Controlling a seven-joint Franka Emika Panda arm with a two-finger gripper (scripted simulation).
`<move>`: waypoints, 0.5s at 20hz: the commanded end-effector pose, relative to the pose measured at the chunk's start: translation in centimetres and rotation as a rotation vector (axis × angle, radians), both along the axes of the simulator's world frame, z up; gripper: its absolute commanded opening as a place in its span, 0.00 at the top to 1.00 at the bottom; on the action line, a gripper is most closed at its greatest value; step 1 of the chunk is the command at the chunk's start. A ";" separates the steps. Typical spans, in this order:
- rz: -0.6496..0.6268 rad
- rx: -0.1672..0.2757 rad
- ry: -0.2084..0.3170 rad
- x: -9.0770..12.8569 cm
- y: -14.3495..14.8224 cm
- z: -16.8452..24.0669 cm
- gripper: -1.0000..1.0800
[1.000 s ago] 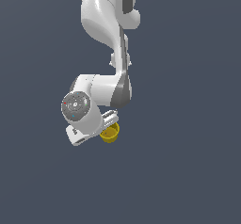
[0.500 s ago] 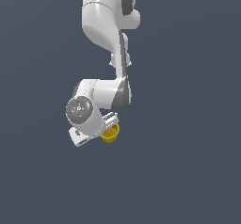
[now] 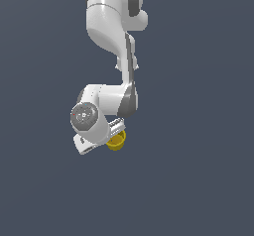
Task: Pick up the object and move it to a goal position.
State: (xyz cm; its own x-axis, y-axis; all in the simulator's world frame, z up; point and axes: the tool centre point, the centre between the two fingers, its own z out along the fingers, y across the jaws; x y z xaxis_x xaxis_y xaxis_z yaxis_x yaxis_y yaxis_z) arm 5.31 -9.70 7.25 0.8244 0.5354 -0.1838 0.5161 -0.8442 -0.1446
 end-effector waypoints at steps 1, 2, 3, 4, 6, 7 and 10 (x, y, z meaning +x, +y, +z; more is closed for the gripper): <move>0.000 0.000 0.000 0.0 0.0 0.0 1.00; 0.000 0.000 0.000 0.0 0.0 0.0 1.00; 0.000 0.000 0.000 0.0 0.0 0.0 1.00; 0.000 0.000 0.000 0.0 0.0 0.0 1.00; 0.000 0.000 0.000 -0.1 0.0 0.2 1.00; 0.000 0.000 0.000 -0.1 -0.1 0.4 1.00; 0.000 0.000 0.000 -0.4 -0.3 1.2 1.00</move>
State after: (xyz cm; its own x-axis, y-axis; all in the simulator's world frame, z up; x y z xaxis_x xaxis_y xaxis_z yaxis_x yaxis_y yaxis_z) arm 4.96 -9.79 7.86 0.8232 0.5366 -0.1858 0.5166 -0.8435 -0.1471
